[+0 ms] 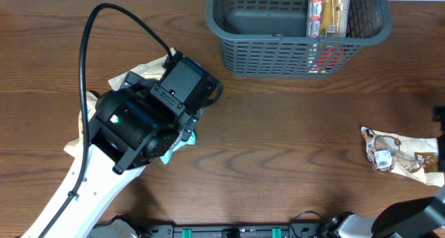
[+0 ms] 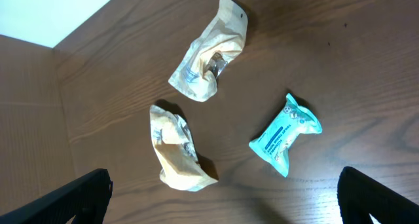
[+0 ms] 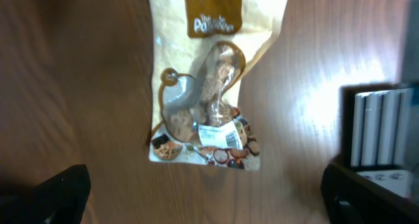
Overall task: Pack container
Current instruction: 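Lower the right gripper onto the Pawree pouch and grasp it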
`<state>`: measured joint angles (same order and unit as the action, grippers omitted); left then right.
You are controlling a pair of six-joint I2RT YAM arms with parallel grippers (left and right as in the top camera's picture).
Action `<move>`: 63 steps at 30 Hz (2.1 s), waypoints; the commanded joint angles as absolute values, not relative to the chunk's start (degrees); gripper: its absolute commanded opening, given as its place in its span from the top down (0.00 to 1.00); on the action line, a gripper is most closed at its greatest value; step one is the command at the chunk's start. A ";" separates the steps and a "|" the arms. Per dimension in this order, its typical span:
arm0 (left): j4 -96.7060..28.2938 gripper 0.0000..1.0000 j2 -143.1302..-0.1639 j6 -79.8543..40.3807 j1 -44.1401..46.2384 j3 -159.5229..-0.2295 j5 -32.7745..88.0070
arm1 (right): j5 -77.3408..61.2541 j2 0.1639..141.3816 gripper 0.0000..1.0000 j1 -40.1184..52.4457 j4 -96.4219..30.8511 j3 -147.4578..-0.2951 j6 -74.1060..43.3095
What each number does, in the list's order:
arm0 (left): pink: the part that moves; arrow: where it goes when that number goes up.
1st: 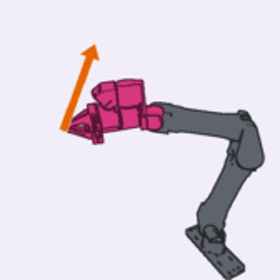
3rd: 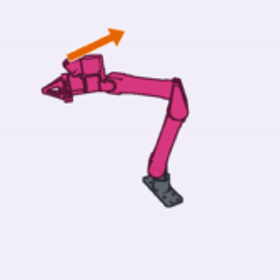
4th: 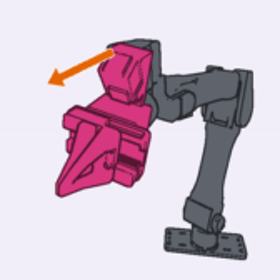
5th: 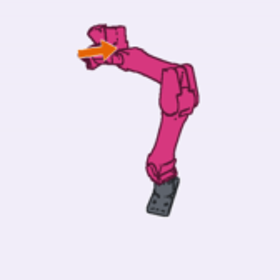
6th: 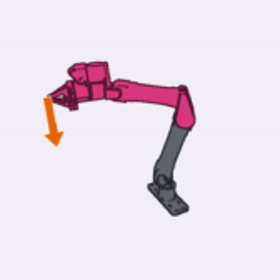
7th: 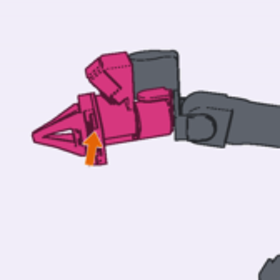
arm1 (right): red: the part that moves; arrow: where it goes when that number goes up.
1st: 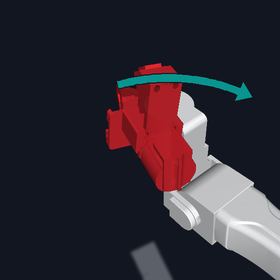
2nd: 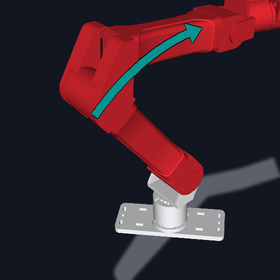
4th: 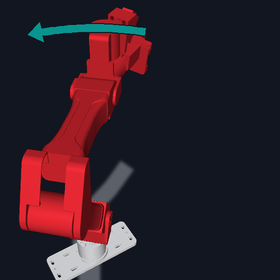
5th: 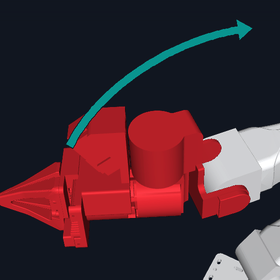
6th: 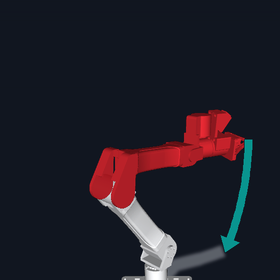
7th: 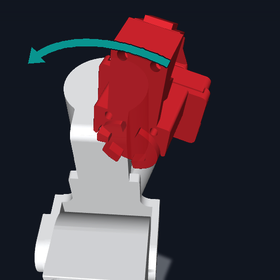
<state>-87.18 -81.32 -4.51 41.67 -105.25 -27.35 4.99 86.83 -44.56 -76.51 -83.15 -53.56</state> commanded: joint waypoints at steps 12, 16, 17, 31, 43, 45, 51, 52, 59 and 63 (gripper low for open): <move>-87.59 0.01 -81.62 -5.23 41.39 -105.23 -27.35 | -0.01 86.26 0.01 -49.69 -63.57 -64.14 -51.81; -87.57 0.01 -81.62 -5.23 41.39 -105.23 -27.38 | -0.27 86.26 0.01 -50.65 -56.05 -60.25 -44.99; -87.55 0.01 -81.62 -5.21 41.39 -105.23 -27.38 | -0.08 86.26 0.01 -50.68 -54.57 -59.31 -43.77; -87.57 0.01 -81.62 -5.23 41.39 -105.23 -27.38 | -2.02 92.51 0.01 -50.59 -46.59 -55.53 -43.64; -87.57 0.01 -81.62 -5.23 41.39 -105.23 -27.38 | -3.42 97.95 0.01 -48.62 -42.94 -55.53 -44.34; -87.57 0.01 -81.62 -5.23 41.39 -105.23 -27.38 | -3.18 97.95 0.01 -48.18 -42.87 -55.53 -44.75; -87.57 0.01 -81.62 -5.23 41.39 -105.23 -27.35 | -1.87 97.95 0.01 -47.64 -42.61 -55.48 -45.17; -87.57 0.01 -81.62 -5.23 41.39 -105.23 -27.35 | -0.99 97.95 0.01 -47.53 -42.61 -55.46 -45.17; -87.57 0.01 -81.62 -5.23 41.39 -105.23 -27.38 | 1.54 98.17 0.01 -47.31 -42.50 -55.33 -44.69; -87.57 0.01 -81.62 -5.23 41.39 -105.23 -27.38 | 1.63 98.17 0.01 -47.27 -41.60 -54.94 -44.49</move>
